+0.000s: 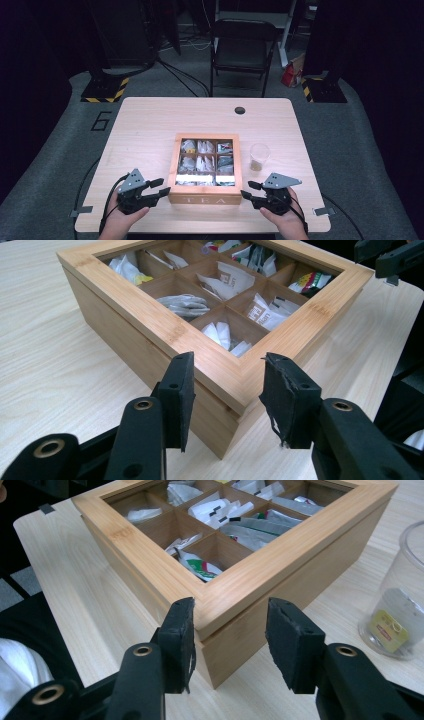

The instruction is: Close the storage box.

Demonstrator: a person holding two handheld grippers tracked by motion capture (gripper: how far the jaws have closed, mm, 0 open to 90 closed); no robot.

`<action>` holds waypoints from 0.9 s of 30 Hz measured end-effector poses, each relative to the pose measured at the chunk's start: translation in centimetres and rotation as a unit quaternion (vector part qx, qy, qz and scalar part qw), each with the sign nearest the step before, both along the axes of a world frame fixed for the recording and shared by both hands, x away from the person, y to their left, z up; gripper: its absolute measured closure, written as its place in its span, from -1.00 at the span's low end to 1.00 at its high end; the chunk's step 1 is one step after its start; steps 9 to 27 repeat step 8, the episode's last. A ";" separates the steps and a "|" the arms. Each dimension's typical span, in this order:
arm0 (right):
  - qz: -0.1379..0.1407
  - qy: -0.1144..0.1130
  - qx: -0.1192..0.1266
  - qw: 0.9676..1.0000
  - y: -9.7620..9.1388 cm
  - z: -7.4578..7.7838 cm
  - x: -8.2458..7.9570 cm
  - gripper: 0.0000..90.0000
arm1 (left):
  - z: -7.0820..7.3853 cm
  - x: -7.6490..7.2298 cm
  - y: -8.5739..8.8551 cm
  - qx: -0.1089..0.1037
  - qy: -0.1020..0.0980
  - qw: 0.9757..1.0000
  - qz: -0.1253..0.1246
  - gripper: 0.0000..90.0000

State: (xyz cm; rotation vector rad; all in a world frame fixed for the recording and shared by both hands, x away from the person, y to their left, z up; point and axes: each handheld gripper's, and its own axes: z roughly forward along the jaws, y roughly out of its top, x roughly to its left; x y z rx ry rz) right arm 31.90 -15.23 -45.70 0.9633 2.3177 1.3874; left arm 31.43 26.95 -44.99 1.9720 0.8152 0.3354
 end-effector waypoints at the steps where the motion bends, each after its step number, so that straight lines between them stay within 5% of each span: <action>1: -0.004 0.003 0.009 1.000 0.0 -0.1 0.1 0.15 | -0.1 0.0 -0.1 -0.003 -0.002 1.000 0.006 0.20; 27: -0.005 -0.006 0.019 1.000 0.0 -0.2 0.3 0.03 | -0.3 0.4 0.3 -0.011 0.003 1.000 0.019 0.09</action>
